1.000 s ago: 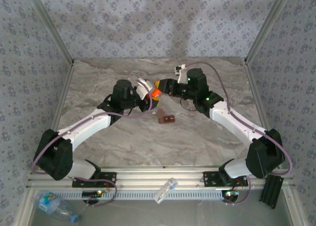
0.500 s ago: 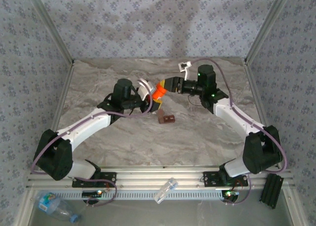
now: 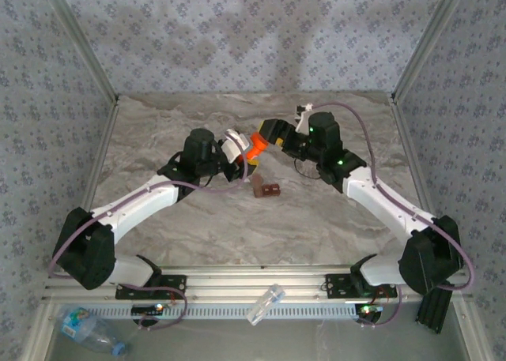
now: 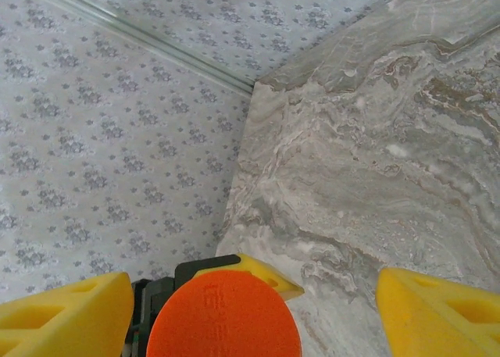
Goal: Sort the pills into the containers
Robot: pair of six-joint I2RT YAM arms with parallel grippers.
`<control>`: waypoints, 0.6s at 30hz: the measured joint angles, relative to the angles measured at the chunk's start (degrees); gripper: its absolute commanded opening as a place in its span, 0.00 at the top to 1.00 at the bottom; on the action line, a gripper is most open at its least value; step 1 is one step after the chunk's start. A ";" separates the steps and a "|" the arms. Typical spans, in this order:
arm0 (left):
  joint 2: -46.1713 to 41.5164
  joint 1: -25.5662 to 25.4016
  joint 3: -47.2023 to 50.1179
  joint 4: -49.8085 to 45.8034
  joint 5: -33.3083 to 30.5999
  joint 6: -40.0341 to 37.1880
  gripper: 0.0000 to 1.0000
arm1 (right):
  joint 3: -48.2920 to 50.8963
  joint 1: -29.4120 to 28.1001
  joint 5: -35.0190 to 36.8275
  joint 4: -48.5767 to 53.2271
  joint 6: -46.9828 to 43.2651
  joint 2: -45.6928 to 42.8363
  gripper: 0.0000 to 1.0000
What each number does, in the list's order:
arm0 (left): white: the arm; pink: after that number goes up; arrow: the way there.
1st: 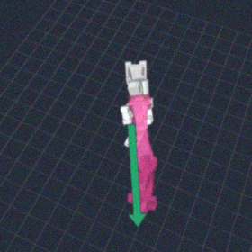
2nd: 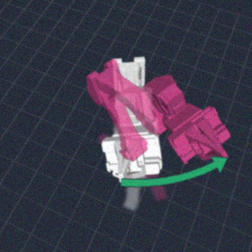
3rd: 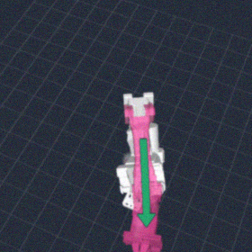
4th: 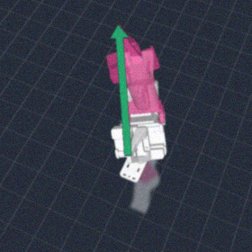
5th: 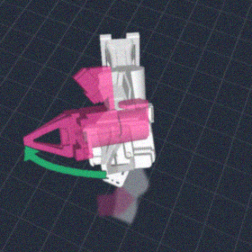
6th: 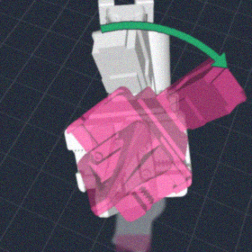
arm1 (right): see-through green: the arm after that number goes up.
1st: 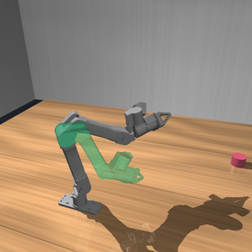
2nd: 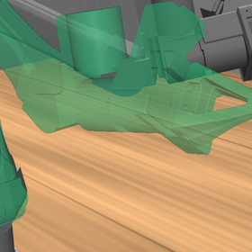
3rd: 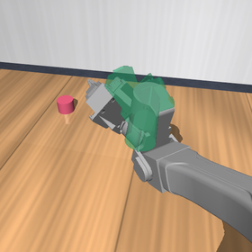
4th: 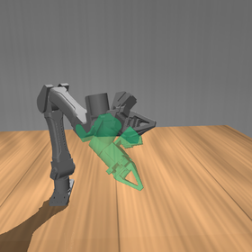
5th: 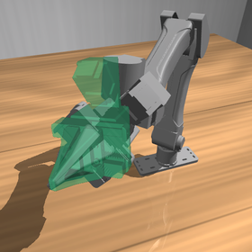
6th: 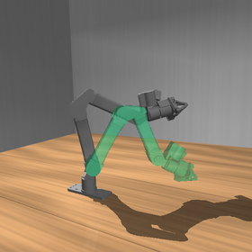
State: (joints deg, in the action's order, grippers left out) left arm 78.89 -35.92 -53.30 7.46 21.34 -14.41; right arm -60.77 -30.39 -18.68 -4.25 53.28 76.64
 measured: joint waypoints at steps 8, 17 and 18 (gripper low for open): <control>0.00 -0.26 0.00 0.02 0.00 -0.15 1.00 | -0.46 -3.02 1.86 0.07 1.29 2.03 0.26; 0.02 -0.48 0.00 -0.07 -0.22 -0.13 1.00 | -0.66 -4.04 2.25 -0.68 1.68 2.23 0.57; 0.02 -0.48 0.00 -0.07 -0.22 -0.13 1.00 | -0.66 -4.04 2.32 -0.66 1.86 2.23 0.59</control>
State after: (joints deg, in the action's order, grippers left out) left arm 78.91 -36.40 -53.30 7.40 21.12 -14.55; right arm -61.43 -34.44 -16.36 -4.91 55.13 78.87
